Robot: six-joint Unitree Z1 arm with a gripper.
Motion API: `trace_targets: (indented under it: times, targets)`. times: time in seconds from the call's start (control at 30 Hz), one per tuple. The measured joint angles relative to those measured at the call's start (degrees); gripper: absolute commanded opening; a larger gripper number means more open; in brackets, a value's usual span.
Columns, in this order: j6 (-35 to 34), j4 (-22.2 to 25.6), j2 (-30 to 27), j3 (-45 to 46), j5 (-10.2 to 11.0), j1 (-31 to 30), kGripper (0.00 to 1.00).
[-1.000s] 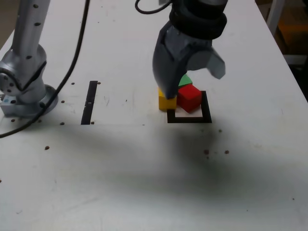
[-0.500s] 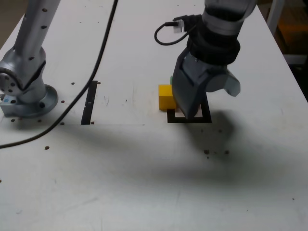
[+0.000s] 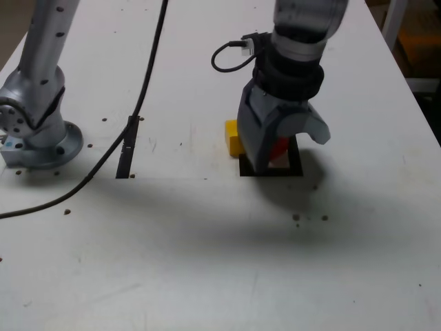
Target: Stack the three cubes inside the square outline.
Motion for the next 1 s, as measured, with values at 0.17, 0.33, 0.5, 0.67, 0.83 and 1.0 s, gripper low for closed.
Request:
trace_targets:
  times: [0.17, 0.33, 0.5, 0.67, 0.83, 1.0]
  targets:
    - [1.8, -3.0, -0.8, 2.2, 1.0, 0.5, 0.95]
    - [2.3, -4.8, -2.0, 4.6, 2.7, 1.6, 0.94]
    - [2.0, -4.2, -2.3, 4.9, 3.8, 2.0, 0.93]
    - [1.6, -3.0, -2.2, 4.6, 4.6, 2.1, 0.88]
    - [1.4, -0.8, -1.4, 3.1, 5.7, 2.1, 0.81]
    - [1.8, -0.2, -1.2, 2.7, 6.2, 2.1, 0.78]
